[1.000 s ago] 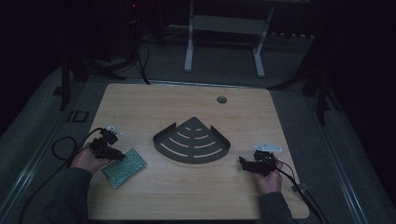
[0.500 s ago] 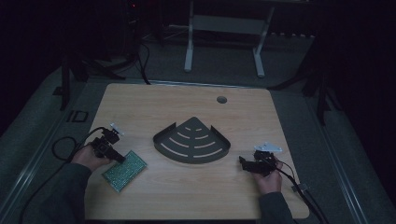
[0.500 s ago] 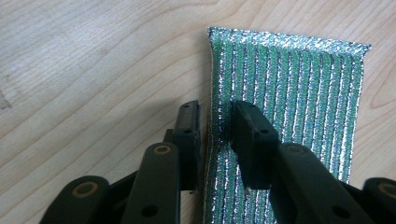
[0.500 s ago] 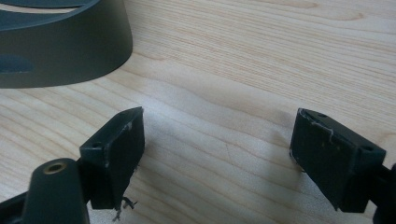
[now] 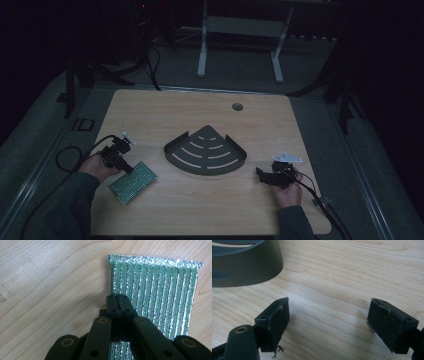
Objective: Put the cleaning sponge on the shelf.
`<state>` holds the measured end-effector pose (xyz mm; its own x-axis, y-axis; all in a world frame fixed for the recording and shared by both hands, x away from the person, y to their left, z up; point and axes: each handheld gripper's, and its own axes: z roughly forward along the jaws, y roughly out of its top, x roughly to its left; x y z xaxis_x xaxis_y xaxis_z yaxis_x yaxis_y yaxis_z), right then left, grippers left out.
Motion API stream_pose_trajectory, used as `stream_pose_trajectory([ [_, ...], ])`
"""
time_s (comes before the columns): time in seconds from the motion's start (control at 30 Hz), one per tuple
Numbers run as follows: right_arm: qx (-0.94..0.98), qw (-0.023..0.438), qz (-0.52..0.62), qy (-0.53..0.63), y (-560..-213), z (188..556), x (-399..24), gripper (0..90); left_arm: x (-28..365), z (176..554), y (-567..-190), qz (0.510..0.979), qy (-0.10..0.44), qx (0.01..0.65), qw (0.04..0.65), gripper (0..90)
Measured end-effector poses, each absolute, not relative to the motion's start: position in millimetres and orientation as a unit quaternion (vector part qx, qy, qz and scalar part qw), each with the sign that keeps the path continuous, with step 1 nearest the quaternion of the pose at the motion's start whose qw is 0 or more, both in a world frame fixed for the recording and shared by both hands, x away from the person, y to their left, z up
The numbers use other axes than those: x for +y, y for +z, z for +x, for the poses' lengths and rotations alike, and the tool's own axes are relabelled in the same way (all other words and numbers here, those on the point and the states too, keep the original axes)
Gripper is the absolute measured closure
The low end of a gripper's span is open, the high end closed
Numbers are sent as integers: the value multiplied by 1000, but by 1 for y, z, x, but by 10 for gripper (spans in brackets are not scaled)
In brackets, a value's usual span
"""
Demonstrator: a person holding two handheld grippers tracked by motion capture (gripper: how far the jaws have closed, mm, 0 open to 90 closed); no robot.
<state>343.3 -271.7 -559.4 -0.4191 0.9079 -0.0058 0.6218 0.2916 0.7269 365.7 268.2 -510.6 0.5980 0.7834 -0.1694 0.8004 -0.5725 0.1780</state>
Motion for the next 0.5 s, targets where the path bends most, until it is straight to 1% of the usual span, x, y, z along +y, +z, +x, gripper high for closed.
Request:
stream_pose_trajectory([
  [0.23,774,215,494,332,-559,343,-272,174,266,365,-505,885,-34,446,132,900],
  [0.37,774,215,494,332,-559,343,-272,174,266,365,-498,882,-19,449,139,900],
  [0.5,774,215,494,332,-559,343,-272,174,264,365,-493,884,-21,444,144,900],
])
